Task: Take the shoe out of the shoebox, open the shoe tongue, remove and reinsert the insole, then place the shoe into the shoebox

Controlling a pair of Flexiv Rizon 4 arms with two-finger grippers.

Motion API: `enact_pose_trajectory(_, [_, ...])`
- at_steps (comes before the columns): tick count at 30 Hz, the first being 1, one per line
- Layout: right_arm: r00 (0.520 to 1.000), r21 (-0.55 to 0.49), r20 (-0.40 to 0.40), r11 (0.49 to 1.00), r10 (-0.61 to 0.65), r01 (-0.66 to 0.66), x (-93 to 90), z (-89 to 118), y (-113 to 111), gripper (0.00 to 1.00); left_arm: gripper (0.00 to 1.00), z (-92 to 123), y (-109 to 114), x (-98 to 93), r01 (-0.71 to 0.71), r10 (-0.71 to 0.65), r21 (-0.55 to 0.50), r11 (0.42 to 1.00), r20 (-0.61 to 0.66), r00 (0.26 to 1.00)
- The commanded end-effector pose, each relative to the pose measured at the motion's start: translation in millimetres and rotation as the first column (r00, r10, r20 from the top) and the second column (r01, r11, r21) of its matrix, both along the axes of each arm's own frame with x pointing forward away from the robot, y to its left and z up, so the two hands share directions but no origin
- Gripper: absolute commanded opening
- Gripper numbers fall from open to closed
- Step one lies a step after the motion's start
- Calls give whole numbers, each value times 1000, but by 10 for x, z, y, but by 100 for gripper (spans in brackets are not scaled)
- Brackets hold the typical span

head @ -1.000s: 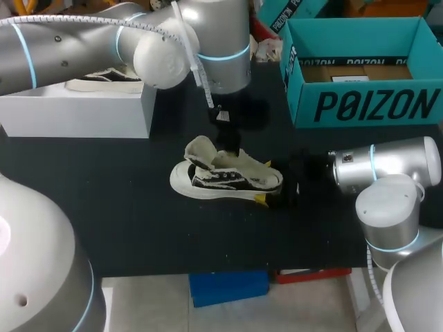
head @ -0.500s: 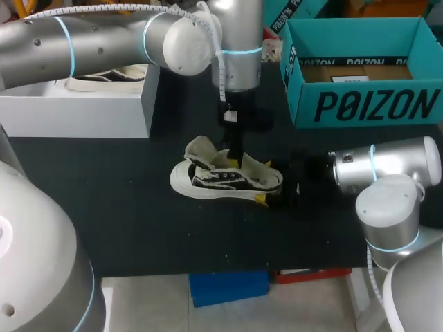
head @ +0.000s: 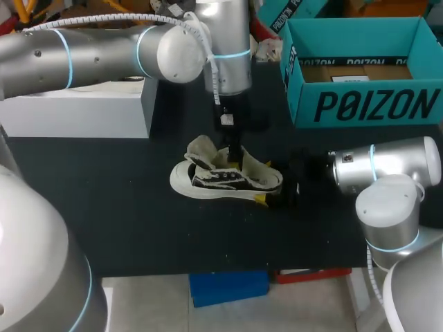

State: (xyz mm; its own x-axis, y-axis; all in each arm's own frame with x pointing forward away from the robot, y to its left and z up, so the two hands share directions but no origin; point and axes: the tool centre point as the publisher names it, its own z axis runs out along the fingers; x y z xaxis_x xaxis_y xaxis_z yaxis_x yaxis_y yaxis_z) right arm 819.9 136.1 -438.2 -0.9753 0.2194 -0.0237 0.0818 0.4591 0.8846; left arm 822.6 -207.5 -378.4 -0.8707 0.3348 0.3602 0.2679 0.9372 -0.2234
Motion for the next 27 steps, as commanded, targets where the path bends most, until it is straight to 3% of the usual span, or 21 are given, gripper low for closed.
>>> enact_pose_trajectory(1, [1000,-2,-2,1000,-1,1,10,-17,13,0,0,-12,71,-119,-18,19,-29,999,40,999])
enact_pose_trajectory(14, [1000,-2,-2,1000,-1,1,10,-17,13,0,0,-257,48,-324,-3,2,24,1000,31,1000])
enact_pose_trajectory(27, [1000,-2,-2,1000,-1,1,10,-17,13,0,0,-316,30,-341,-28,25,41,999,72,997])
